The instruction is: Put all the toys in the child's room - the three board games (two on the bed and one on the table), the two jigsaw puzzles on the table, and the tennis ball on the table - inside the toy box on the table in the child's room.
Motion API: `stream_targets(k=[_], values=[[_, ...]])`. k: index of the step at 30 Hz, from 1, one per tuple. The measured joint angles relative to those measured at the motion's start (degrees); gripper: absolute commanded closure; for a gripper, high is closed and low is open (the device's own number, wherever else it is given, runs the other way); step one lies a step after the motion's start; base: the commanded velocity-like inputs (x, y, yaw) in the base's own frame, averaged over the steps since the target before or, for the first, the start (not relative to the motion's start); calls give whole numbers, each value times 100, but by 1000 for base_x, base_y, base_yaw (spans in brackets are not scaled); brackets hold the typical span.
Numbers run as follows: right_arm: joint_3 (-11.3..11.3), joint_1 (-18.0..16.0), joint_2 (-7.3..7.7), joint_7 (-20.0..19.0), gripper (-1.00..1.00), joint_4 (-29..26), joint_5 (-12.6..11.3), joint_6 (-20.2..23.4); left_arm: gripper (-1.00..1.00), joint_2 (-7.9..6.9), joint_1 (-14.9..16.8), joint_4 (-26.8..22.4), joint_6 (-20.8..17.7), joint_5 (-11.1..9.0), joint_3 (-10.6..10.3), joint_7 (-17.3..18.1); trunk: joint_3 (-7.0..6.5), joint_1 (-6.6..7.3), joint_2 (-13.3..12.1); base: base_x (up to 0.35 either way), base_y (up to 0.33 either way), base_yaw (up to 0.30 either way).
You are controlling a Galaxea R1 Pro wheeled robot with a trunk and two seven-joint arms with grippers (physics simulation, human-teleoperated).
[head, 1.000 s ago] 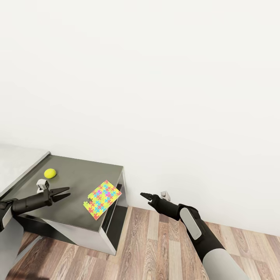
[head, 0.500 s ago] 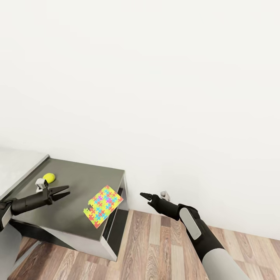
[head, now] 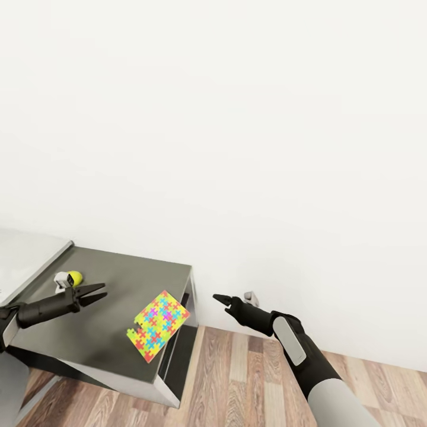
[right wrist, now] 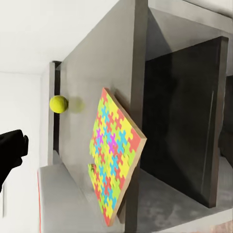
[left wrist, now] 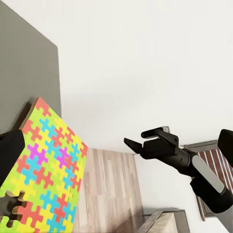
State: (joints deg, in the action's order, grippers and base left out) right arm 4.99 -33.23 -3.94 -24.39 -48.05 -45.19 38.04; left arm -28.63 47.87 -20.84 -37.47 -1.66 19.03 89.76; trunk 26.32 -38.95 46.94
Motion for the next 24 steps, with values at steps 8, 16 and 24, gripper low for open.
stream_targets(k=[8, 16, 24], values=[[34, 0, -38, 56, -100, 55, 31, -28, -100, 13, -1, 0, -6, -4, -3, -1, 0, 0, 0, 4, 65, 0], [31, -11, 2, 69, -100, 219, 19, -11, -100, 15, -2, 7, -6, -4, -3, -1, 0, 0, 0, 0, 7, 0], [11, -14, 23, 42, -100, 261, -2, 7, -100, 15, -9, 9, -3, -6, -2, -1, 0, 0, 0, 0, 0, 0]])
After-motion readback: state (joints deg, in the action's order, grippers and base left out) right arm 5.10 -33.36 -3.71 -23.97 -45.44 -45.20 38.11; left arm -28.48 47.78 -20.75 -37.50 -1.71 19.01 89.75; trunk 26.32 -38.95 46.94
